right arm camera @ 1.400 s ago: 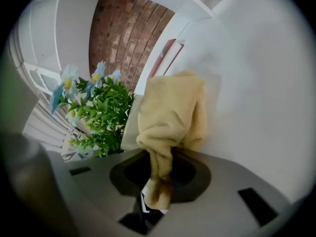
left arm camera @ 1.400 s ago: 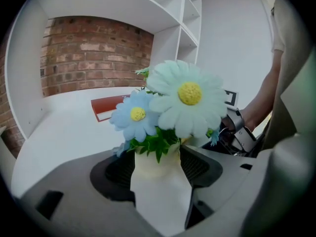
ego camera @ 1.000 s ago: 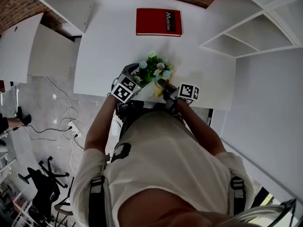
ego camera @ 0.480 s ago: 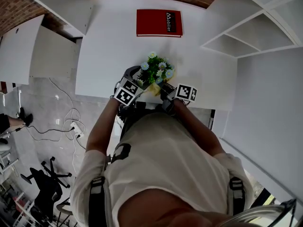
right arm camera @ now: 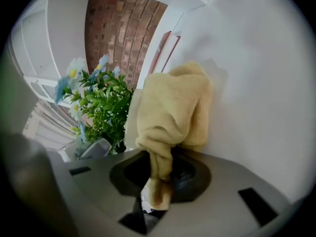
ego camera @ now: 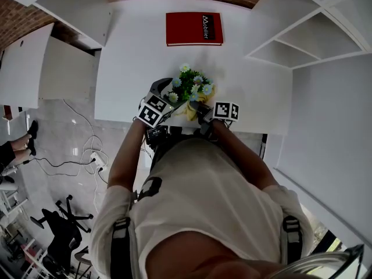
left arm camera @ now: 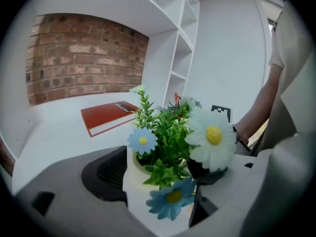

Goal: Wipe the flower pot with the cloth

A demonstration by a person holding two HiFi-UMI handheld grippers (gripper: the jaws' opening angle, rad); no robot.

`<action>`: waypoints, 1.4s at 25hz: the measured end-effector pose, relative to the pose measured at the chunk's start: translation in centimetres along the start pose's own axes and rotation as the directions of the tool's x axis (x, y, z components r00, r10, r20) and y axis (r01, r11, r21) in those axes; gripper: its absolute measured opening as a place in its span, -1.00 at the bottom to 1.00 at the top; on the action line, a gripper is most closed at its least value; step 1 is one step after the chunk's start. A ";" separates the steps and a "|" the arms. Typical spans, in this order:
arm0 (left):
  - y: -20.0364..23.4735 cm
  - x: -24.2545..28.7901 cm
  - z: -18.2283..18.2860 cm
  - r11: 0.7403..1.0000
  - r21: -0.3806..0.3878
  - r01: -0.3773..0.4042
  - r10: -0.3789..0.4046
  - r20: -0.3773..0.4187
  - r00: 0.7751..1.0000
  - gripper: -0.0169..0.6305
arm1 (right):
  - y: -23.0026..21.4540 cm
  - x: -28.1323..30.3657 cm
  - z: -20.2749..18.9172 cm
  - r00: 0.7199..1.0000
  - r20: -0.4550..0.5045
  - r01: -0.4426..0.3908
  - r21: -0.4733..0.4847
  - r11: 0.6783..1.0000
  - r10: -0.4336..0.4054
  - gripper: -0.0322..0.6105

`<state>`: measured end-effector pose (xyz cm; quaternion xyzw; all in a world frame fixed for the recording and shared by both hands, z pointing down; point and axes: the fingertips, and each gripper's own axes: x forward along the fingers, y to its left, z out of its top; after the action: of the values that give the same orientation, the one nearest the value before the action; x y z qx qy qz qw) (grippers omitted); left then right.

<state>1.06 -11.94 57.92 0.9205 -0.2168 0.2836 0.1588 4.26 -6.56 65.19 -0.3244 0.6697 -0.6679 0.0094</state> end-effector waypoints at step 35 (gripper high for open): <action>-3.2 0.3 -2.1 1.000 0.002 0.019 -0.019 0.002 1.000 0.17 | 0.5 -0.9 -1.3 0.991 0.064 -0.127 0.104 0.986 0.120 -0.64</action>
<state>1.88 -8.45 59.16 0.9231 -0.2080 0.2811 0.1603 4.20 -5.03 64.49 -0.3006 0.6510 -0.6915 0.0877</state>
